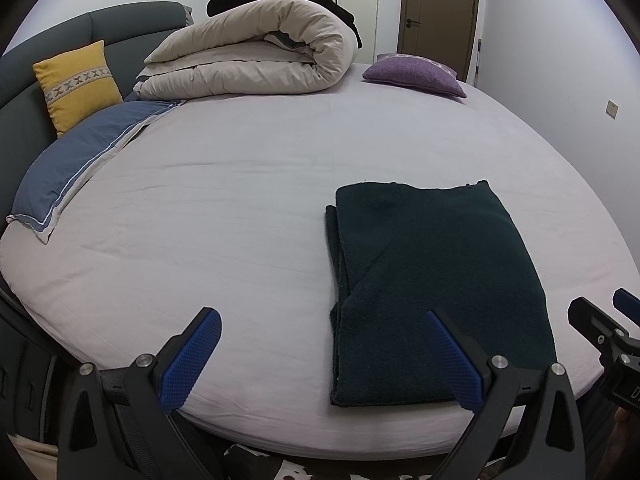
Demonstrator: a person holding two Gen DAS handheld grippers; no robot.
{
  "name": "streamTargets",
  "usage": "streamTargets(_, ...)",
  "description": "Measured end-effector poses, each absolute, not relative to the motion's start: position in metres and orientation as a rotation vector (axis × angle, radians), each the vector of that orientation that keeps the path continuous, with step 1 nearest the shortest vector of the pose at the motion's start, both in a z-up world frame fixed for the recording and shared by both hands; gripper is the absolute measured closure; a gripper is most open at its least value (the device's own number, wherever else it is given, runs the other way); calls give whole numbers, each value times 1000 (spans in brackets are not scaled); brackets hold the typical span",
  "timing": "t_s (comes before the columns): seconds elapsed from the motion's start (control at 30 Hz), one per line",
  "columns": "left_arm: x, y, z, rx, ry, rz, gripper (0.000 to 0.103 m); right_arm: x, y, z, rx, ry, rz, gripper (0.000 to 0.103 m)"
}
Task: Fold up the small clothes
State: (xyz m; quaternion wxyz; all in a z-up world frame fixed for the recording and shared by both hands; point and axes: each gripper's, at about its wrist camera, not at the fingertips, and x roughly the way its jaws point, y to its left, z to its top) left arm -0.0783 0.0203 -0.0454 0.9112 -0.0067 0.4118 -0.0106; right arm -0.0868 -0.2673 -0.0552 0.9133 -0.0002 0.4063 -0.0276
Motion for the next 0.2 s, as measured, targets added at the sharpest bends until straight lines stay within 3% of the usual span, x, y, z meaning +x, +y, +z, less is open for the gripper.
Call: streamTargets(0.2,-80,20,-45,-13,834,-12,0,-86,-267,-56,-1,838,-55,0)
